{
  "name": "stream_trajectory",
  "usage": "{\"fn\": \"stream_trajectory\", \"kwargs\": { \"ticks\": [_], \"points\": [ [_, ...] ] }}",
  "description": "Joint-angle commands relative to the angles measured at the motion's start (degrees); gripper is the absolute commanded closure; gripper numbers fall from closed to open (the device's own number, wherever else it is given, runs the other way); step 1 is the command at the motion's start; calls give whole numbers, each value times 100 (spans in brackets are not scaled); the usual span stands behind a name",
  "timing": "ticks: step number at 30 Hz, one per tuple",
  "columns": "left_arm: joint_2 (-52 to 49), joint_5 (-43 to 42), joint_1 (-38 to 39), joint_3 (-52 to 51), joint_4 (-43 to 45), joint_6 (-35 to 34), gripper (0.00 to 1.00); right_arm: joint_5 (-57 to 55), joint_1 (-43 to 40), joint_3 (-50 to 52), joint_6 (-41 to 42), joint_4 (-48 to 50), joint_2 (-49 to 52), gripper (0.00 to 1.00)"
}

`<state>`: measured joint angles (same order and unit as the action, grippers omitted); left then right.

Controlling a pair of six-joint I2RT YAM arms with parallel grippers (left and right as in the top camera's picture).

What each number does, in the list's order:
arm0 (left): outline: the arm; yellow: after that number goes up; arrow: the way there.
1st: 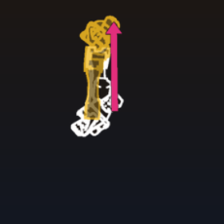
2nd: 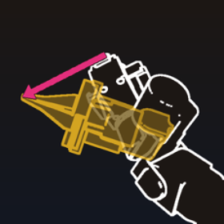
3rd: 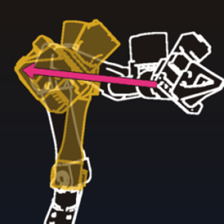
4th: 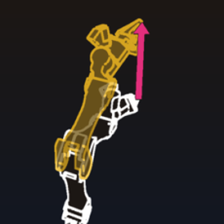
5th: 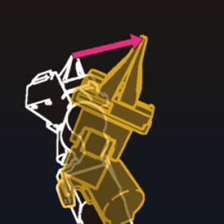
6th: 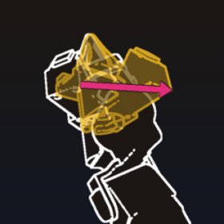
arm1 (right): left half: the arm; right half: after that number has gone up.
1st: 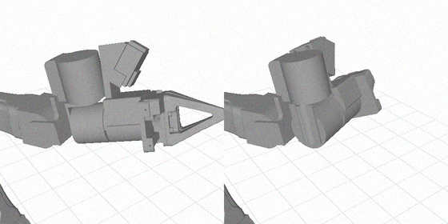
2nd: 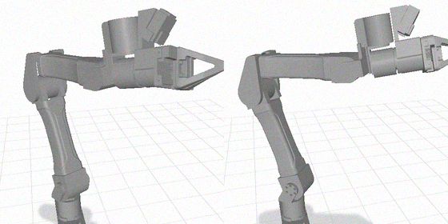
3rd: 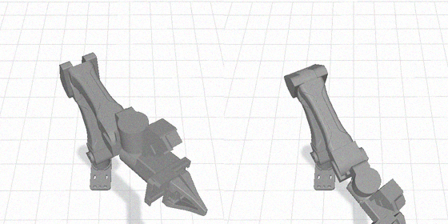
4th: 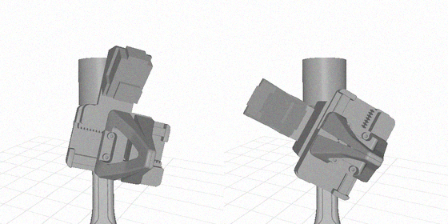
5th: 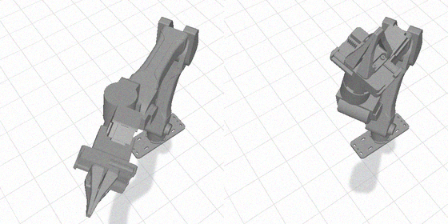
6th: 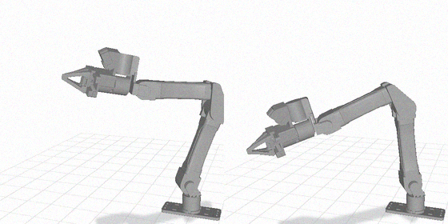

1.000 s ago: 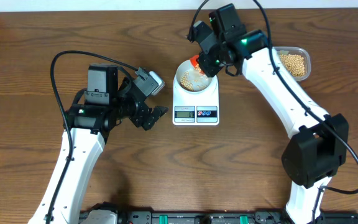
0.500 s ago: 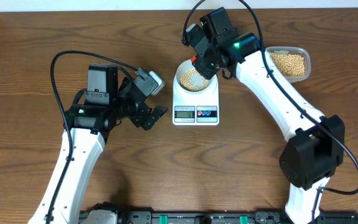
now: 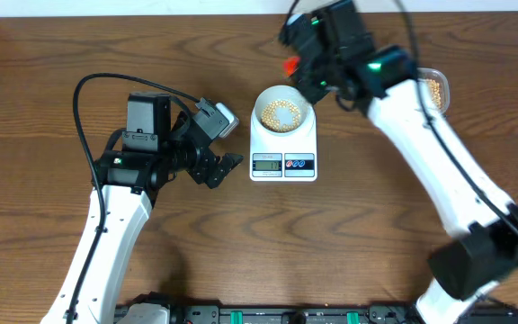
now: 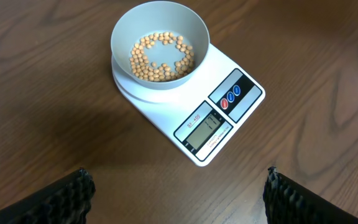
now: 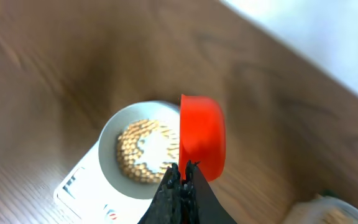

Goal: Scoop item into bowl and weigh 50g on scale
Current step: 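Move the empty scoop right back into the soybean tub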

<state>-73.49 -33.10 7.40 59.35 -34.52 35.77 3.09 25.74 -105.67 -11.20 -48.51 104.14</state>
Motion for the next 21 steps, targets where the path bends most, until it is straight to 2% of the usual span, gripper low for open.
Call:
{"fn": "stream_trajectory", "kwargs": {
  "ticks": [1,9,17,21],
  "points": [
    [13,-74,7,-39,-9,-72,11,-798,-299,-9,678,-15,-328,99],
    [13,-74,7,-39,-9,-72,10,-2006,-988,-7,1440,-173,-404,99],
    [13,-74,7,-39,-9,-74,11,-2197,-1805,11,2087,-514,-321,99],
    [13,-74,7,-39,-9,-72,11,-2251,-2048,15,2131,-667,-109,99]
  ]
}}
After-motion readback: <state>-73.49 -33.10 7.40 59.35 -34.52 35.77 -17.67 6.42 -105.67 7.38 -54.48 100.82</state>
